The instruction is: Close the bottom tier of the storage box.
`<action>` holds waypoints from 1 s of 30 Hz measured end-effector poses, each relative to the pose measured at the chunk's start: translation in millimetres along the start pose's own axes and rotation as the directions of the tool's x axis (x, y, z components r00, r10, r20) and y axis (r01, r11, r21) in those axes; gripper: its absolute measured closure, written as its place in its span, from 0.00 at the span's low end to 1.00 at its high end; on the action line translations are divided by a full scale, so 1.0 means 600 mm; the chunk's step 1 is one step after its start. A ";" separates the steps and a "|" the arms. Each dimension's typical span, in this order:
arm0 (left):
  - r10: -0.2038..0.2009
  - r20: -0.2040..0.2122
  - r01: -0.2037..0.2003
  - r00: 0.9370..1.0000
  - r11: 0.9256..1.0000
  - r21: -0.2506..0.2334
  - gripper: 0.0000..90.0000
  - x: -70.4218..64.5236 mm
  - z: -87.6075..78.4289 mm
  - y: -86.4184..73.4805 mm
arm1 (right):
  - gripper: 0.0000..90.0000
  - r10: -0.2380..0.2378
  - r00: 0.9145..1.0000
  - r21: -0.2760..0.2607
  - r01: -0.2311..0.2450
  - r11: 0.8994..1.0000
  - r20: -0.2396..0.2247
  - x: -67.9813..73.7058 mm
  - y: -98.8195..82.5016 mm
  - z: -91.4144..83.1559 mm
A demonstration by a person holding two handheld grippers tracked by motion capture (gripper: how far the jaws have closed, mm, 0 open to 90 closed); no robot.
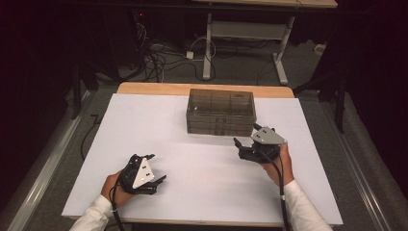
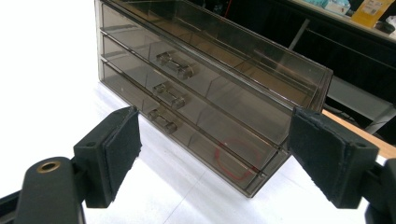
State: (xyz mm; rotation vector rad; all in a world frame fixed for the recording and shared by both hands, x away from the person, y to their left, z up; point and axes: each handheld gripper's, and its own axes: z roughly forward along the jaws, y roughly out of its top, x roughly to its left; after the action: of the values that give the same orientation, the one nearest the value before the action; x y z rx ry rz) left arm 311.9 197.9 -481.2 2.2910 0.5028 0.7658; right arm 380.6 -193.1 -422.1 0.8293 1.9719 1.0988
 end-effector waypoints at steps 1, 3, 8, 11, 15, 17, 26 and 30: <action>0.001 -0.001 -0.001 1.000 1.000 0.001 0.22 0.000 0.000 0.000 | 0.20 -0.002 1.000 -0.001 0.002 1.000 0.002 0.000 0.000 -0.001; -0.001 -0.001 0.001 1.000 1.000 -0.001 0.22 0.000 0.000 0.000 | 0.21 -0.001 1.000 -0.003 0.001 1.000 0.002 0.000 0.000 -0.004; 0.002 -0.002 -0.002 1.000 1.000 0.001 0.22 0.000 -0.001 0.000 | 0.21 -0.014 1.000 -0.001 0.014 1.000 0.010 0.000 -0.002 -0.010; -0.001 -0.002 0.001 1.000 1.000 0.000 0.22 0.000 0.000 0.000 | 0.21 -0.013 1.000 0.000 0.013 1.000 0.008 -0.001 -0.004 -0.013; 0.001 -0.002 -0.001 1.000 1.000 0.002 0.22 0.000 0.000 0.000 | 0.21 -0.023 1.000 0.006 0.023 1.000 0.005 -0.001 -0.007 -0.015; -0.001 0.000 0.001 1.000 1.000 0.001 0.22 0.000 0.000 0.000 | 0.21 -0.023 1.000 0.008 0.023 1.000 0.005 0.000 -0.008 -0.017; -0.001 -0.001 0.001 1.000 1.000 0.001 0.22 0.000 0.000 0.000 | 0.21 -0.028 1.000 0.002 0.028 1.000 0.009 -0.001 -0.012 -0.026; 0.000 0.000 0.000 1.000 1.000 0.002 0.22 0.000 0.000 0.000 | 0.21 -0.032 0.999 -0.004 0.032 0.999 0.016 -0.002 -0.014 -0.031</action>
State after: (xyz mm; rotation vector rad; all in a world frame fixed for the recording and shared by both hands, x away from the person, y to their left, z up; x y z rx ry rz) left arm 311.8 197.8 -481.4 2.2931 0.5035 0.7651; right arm 364.3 -205.7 -422.0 0.7996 1.9625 1.0744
